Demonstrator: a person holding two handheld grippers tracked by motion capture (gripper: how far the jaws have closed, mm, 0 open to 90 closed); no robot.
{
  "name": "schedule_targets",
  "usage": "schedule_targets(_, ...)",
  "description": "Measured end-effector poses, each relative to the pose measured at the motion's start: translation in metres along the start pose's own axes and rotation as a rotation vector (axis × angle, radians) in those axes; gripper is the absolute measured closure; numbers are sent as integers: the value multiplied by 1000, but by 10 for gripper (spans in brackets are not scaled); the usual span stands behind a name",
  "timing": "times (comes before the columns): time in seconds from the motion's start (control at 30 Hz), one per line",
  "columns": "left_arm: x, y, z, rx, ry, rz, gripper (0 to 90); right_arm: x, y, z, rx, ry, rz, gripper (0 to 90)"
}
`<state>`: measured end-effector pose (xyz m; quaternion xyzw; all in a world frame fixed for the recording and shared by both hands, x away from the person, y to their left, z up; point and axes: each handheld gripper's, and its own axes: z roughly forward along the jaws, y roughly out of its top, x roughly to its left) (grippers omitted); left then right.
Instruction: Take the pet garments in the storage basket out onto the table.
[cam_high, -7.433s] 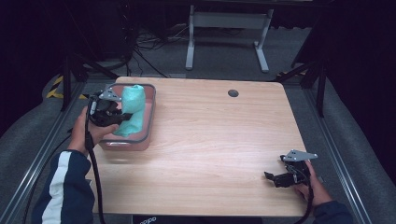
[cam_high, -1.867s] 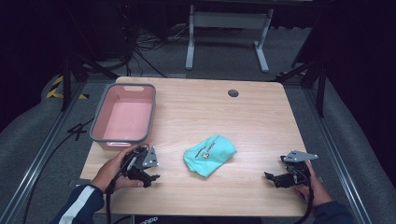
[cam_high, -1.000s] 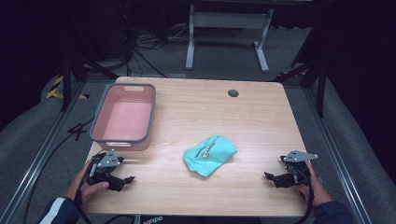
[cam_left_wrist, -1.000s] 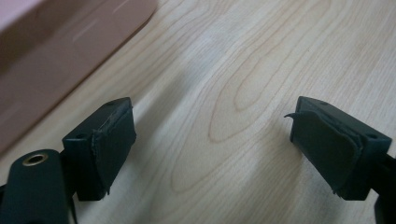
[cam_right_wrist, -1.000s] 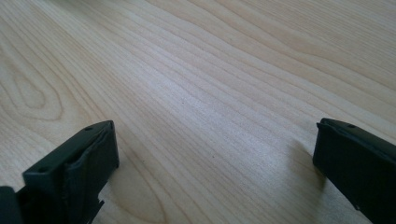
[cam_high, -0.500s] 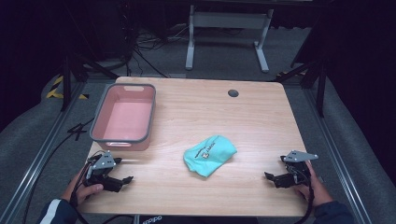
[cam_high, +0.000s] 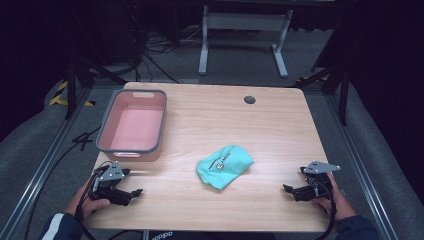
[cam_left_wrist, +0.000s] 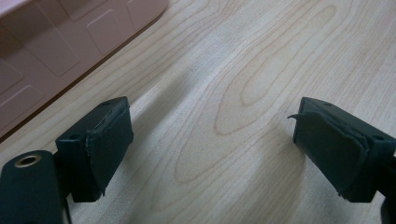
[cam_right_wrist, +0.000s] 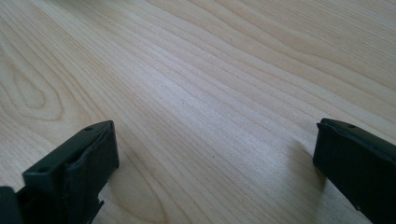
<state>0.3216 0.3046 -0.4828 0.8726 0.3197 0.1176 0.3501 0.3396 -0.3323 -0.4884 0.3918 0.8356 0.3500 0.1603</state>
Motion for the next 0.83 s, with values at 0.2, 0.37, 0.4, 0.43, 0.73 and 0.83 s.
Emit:
schedule_targets(0.2, 0, 0, 0, 1, 0, 0, 120, 0, 0, 0, 0, 0, 0, 5)
schedule_targets(0.37, 0, 0, 0, 2, 0, 1, 120, 0, 0, 0, 0, 0, 0, 5)
schedule_targets(0.4, 0, 0, 0, 1, 1, 0, 120, 0, 0, 0, 1, 0, 0, 5)
schedule_targets(0.43, 0, 0, 0, 3, 0, 1, 119, 0, 0, 0, 0, 0, 0, 5)
schedule_targets(0.73, 1, 1, 1, 8, 4, 0, 101, 1, 0, -1, 0, -9, 13, 5)
schedule_targets(0.83, 1, 1, 1, 6, 6, 0, 98, 2, -1, -1, 1, -19, 17, 4)
